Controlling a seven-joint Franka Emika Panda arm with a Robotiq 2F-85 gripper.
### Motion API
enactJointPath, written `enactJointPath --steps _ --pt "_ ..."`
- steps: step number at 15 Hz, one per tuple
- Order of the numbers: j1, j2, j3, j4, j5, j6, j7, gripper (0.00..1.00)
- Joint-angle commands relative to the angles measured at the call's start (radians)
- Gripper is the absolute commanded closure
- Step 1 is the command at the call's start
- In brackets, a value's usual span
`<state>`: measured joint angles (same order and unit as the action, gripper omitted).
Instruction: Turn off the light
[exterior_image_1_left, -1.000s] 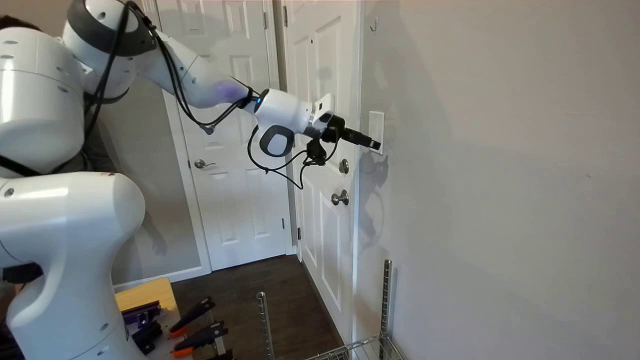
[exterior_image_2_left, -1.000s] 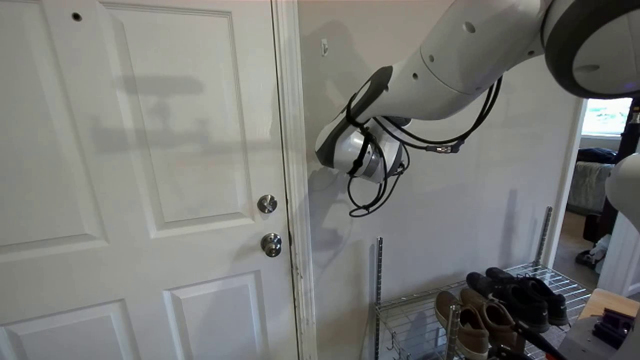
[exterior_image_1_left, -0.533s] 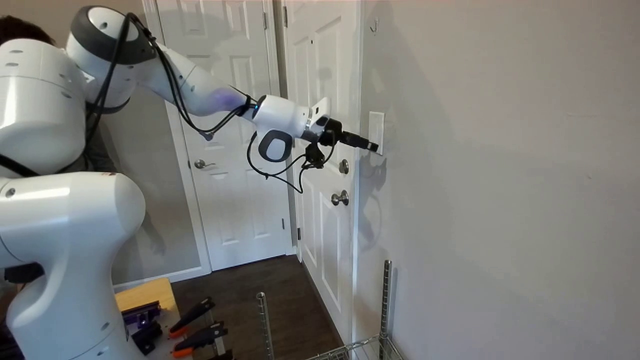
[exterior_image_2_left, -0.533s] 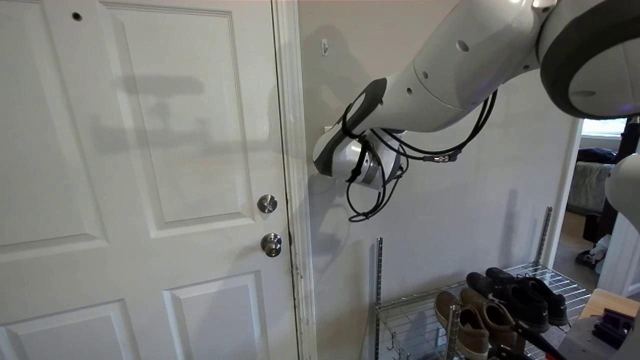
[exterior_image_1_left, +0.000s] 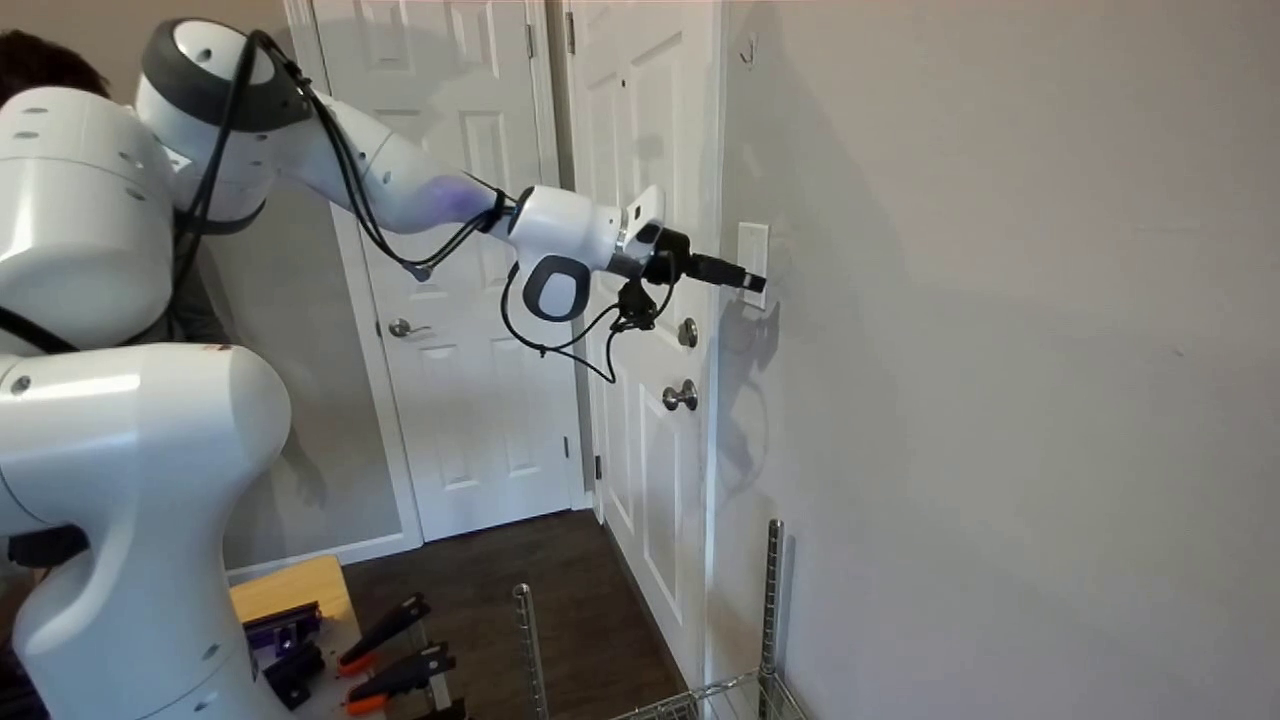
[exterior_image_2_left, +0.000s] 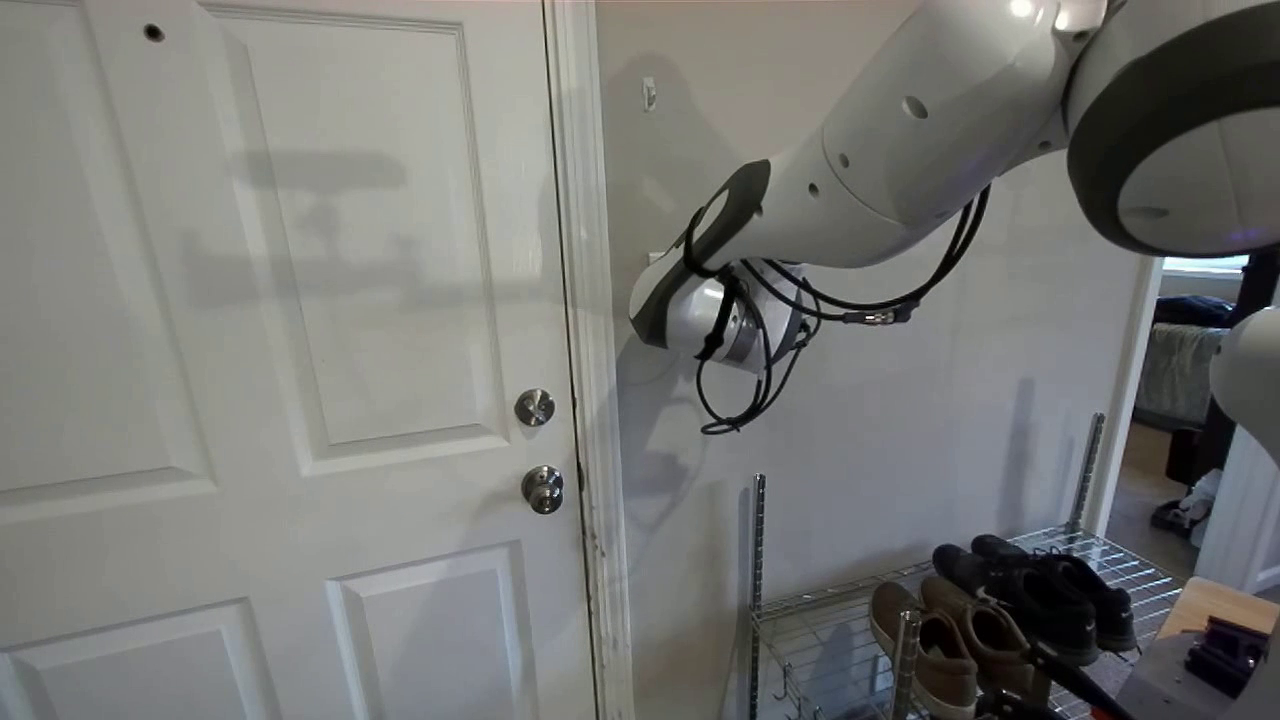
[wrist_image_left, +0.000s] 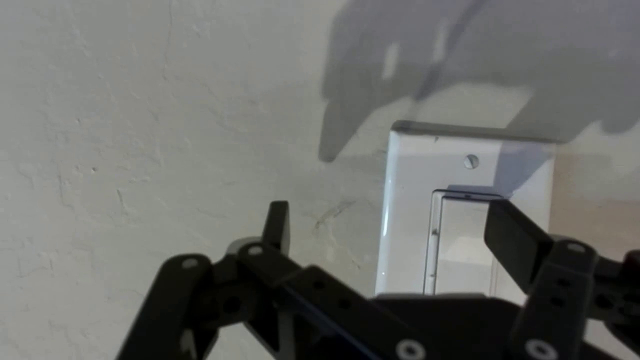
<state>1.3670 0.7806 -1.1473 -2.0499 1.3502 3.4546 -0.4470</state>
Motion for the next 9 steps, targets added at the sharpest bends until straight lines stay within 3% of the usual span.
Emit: enactJointPath --steps 1,9 --pt "0.001 0.02 -0.017 0.005 0.017 -0.006 -0.007 0.0" --pt "-0.028 0.041 -0.034 0.039 -0.001 -0.045 -0.028 0.0"
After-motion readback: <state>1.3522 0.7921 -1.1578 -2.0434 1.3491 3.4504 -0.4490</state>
